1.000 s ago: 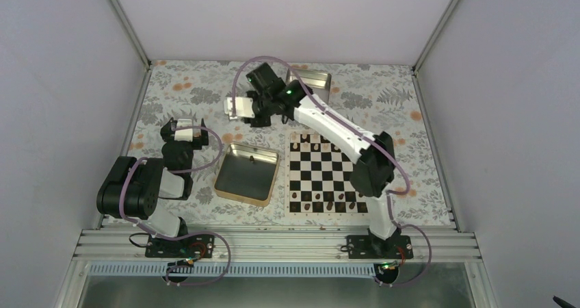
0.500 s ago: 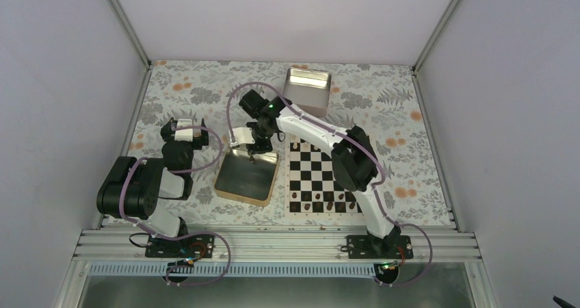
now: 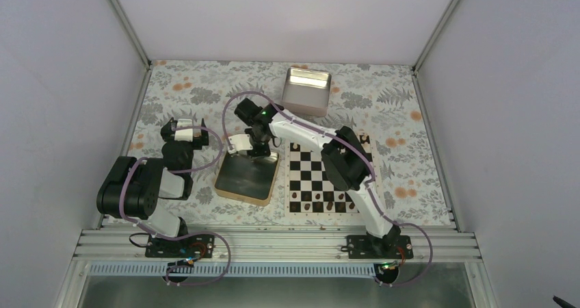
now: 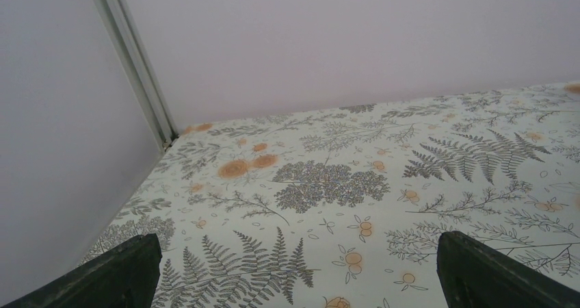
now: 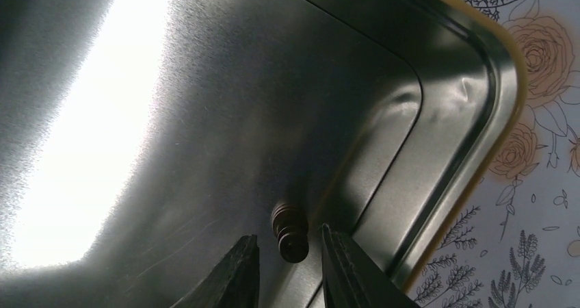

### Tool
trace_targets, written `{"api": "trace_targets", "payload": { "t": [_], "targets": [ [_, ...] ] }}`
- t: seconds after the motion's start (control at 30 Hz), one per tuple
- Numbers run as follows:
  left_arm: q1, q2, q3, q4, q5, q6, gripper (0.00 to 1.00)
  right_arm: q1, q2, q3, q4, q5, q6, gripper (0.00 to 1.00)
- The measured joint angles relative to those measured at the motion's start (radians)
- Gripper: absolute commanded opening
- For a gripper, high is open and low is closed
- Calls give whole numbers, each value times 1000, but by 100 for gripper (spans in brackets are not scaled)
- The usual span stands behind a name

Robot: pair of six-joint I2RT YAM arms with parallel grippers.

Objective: Set up the chess pieces on the board
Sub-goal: Pick up the chess piece from the storage box.

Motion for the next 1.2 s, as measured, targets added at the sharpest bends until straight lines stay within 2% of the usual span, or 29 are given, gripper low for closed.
{"api": "trace_targets", "payload": {
  "t": [0.33,0.43,0.67,0.9,1.1,1.2],
  "targets": [
    [0,0,0,0,0,0,100,0,18,1,0,15,-1,25],
    [0,0,0,0,0,0,100,0,33,2,1,16,-1,21],
    [0,0,0,0,0,0,100,12,53,14,-4,30,-1,5],
    [0,0,0,0,0,0,100,13,49,31,-9,47,0,4],
    [0,0,0,0,0,0,100,2,-42,32,-53,52,13,4],
    [0,0,0,0,0,0,100,-33,-171,-17,-62,52,19,4]
  ]
}}
